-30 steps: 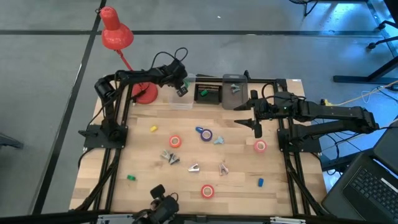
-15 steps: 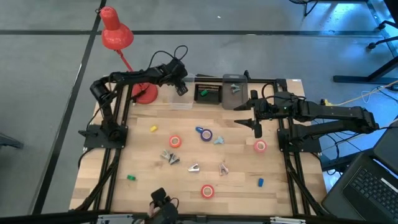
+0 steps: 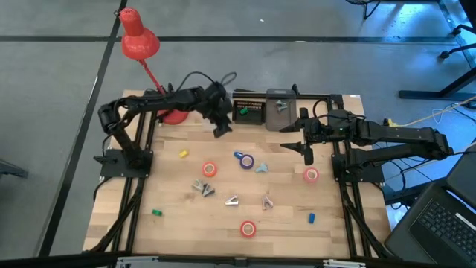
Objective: Pick and place Stapler, Stapler remover, tape
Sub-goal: Put the top blue stapler into the left black bin
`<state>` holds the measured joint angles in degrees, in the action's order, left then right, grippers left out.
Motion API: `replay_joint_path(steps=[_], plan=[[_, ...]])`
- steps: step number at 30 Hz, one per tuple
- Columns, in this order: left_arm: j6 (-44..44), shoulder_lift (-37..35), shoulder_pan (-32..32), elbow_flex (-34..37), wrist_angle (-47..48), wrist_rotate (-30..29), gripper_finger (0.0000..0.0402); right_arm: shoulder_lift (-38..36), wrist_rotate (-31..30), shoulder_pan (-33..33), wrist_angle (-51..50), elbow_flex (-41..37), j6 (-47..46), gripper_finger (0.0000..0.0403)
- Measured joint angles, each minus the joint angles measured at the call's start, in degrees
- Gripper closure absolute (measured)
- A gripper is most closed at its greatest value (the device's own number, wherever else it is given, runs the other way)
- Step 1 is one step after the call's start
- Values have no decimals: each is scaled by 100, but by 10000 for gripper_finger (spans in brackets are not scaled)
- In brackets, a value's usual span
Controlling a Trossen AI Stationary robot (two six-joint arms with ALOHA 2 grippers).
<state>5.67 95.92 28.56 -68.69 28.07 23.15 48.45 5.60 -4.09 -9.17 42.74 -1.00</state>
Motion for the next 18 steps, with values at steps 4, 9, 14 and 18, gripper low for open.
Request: replay_joint_path(steps=[4,9,14,18], plan=[[0,-4,-488,0,258,-26,199,0,1,1,0,0,1,154],[462,-4,-1099,0,211,-339,200,-1,-2,1,-2,0,1,154],[1310,11,-1673,0,171,-1257,201,0,0,-1,0,0,-1,154],[1756,118,-1974,7,-10,-1867,199,-2,-1,-1,0,0,1,154]])
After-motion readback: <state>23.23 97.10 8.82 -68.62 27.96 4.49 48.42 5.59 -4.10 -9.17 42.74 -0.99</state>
